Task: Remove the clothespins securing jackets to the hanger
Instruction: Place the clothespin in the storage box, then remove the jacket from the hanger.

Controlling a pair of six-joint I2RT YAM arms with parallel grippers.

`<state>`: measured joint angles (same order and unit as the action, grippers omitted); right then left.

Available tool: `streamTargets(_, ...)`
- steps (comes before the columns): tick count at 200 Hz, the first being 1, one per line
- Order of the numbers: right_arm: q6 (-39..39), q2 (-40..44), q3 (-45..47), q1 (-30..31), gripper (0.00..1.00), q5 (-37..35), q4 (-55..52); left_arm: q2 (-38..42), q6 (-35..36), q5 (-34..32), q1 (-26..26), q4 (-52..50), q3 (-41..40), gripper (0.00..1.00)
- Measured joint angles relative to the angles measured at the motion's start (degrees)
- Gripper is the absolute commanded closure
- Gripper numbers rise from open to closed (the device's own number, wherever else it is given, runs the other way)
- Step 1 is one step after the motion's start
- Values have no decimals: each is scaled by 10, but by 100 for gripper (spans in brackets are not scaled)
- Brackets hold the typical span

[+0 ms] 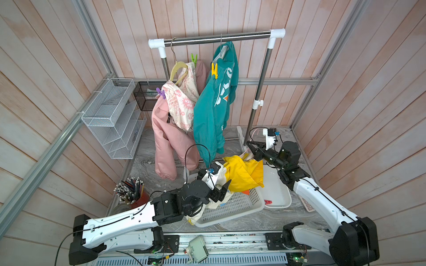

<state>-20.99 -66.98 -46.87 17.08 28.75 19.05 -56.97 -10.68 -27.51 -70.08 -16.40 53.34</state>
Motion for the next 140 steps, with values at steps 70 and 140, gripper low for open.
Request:
streamTargets(70, 1, 0, -5, 0, 100, -2, -12, 7, -37, 74, 53, -77, -4, 35)
streamTargets(140, 1, 0, -5, -2, 100, -3, -13, 21, -27, 122, 86, -66, -16, 86)
